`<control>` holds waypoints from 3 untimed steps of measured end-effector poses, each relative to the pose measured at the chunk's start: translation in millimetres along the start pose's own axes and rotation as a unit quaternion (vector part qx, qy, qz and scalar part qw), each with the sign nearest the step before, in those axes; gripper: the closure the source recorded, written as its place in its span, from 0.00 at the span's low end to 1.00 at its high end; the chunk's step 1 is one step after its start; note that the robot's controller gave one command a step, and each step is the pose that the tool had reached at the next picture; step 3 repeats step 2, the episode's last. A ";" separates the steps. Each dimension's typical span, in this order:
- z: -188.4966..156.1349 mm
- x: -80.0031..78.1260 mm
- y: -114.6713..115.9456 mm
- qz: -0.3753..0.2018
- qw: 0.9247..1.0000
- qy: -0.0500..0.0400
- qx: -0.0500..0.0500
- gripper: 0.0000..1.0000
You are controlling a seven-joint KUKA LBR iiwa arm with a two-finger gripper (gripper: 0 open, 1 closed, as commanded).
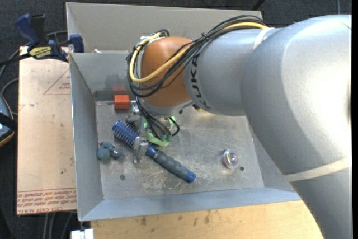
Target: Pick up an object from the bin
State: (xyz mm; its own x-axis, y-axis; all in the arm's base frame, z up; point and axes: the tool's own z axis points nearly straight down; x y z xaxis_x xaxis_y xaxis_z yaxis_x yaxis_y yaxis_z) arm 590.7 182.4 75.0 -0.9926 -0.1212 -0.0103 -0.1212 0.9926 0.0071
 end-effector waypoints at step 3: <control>-164.9 8.0 -13.6 -0.032 0.999 0.001 0.003 1.00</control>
Offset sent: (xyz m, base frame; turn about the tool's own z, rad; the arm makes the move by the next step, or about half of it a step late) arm 0.0000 0.0000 0.0000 0.0000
